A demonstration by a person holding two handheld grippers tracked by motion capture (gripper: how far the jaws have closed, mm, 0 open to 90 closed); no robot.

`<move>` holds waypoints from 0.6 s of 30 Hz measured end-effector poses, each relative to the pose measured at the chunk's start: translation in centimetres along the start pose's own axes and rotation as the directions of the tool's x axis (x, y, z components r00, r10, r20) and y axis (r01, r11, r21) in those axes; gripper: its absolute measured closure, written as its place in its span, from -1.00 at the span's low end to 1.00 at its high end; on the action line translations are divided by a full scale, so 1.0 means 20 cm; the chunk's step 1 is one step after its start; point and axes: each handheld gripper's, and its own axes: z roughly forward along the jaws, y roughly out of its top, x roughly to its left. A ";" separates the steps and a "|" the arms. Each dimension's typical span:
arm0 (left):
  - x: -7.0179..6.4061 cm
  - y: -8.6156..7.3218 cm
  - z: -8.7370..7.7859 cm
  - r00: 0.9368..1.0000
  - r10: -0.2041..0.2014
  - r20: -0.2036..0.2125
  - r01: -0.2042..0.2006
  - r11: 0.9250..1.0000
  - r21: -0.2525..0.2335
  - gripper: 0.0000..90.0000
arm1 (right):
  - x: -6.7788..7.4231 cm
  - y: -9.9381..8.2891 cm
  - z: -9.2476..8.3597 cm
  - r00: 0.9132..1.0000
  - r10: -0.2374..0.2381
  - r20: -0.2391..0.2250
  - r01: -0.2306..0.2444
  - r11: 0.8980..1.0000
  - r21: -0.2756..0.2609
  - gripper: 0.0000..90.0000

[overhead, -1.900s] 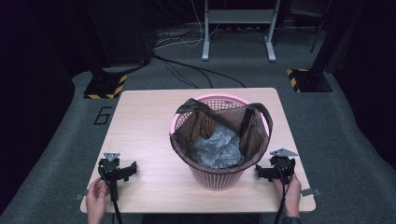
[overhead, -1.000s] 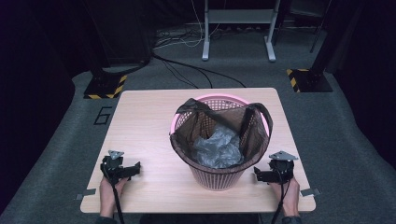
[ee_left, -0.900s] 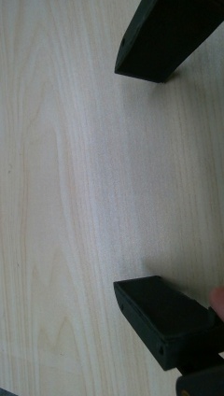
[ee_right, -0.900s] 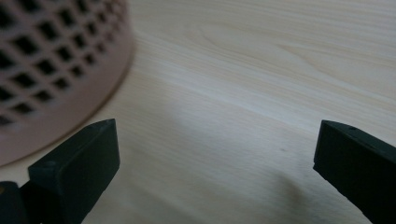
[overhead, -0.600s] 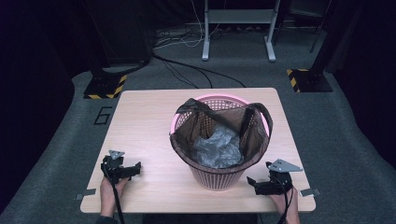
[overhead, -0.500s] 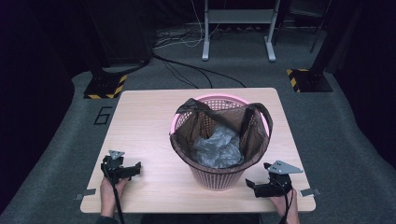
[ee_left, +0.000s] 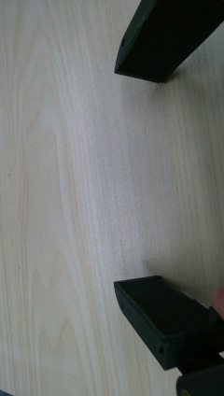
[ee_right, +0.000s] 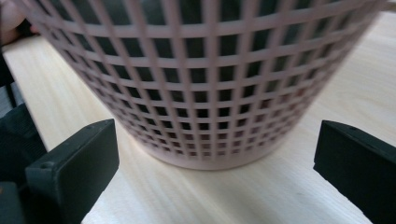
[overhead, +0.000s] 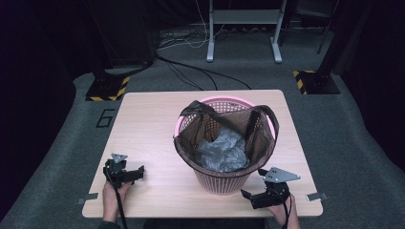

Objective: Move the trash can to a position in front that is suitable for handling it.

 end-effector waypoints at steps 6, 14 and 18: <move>0.00 0.00 0.00 1.000 0.001 0.000 -0.001 1.000 0.000 -0.99 | 0.02 0.04 0.07 0.999 -0.030 -0.038 0.033 0.997 0.077 -1.00; 0.00 0.00 0.00 1.000 0.001 0.000 -0.001 1.000 0.000 -0.99 | 0.03 0.06 0.11 1.000 -0.021 -0.006 0.021 0.994 0.104 -1.00; 0.00 0.00 0.00 1.000 0.001 0.001 -0.001 1.000 0.000 -0.99 | 0.02 0.07 0.13 1.000 -0.009 0.023 0.006 0.994 0.106 -1.00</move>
